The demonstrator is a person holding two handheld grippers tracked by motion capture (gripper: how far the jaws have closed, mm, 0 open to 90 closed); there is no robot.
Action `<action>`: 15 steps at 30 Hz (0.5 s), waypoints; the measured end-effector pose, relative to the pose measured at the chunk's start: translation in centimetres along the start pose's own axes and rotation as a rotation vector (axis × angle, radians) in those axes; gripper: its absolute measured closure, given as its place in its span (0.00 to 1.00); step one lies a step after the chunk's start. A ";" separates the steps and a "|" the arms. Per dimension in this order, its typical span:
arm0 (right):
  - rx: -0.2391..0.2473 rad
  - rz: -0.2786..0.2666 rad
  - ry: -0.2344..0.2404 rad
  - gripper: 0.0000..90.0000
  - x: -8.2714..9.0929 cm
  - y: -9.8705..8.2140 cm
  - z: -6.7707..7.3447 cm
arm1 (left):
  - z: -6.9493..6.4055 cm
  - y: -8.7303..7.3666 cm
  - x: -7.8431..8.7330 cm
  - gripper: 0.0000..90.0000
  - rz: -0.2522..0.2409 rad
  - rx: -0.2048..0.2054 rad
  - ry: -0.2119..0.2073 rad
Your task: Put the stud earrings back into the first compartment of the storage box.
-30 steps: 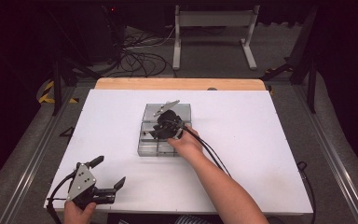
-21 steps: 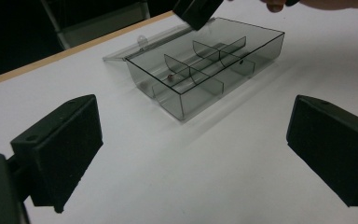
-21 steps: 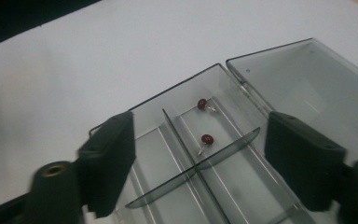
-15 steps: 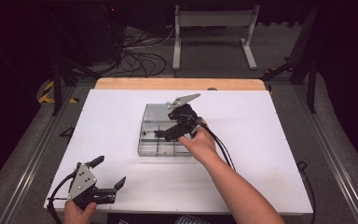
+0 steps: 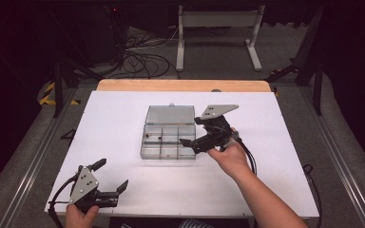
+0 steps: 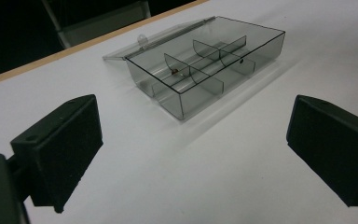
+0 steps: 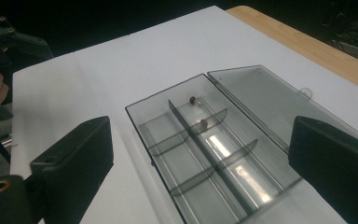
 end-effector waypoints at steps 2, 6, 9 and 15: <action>-0.005 -0.009 -0.011 0.06 1.0 -0.7 0.2 | 0.0 0.0 0.0 0.04 0.001 0.000 0.000; -0.020 -0.007 -0.035 0.04 2.7 -2.5 0.5 | 0.0 0.0 0.0 0.04 0.001 0.002 0.001; -0.030 -0.011 -0.056 0.03 4.0 -4.3 0.7 | 0.0 0.0 0.0 0.04 0.000 0.004 0.002; -0.034 -0.026 -0.101 0.00 6.0 -7.8 1.2 | 0.0 0.0 0.0 0.04 0.001 0.007 0.006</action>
Point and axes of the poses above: each handheld gripper's, and its own axes: x roughly backward along the jaws, y roughly out of its top, z roughly to its left, the point moved 2 cm from there along -x, roughly forward along the jaws, and after that the axes turned 13 degrees about x, right-handed, at the moved point
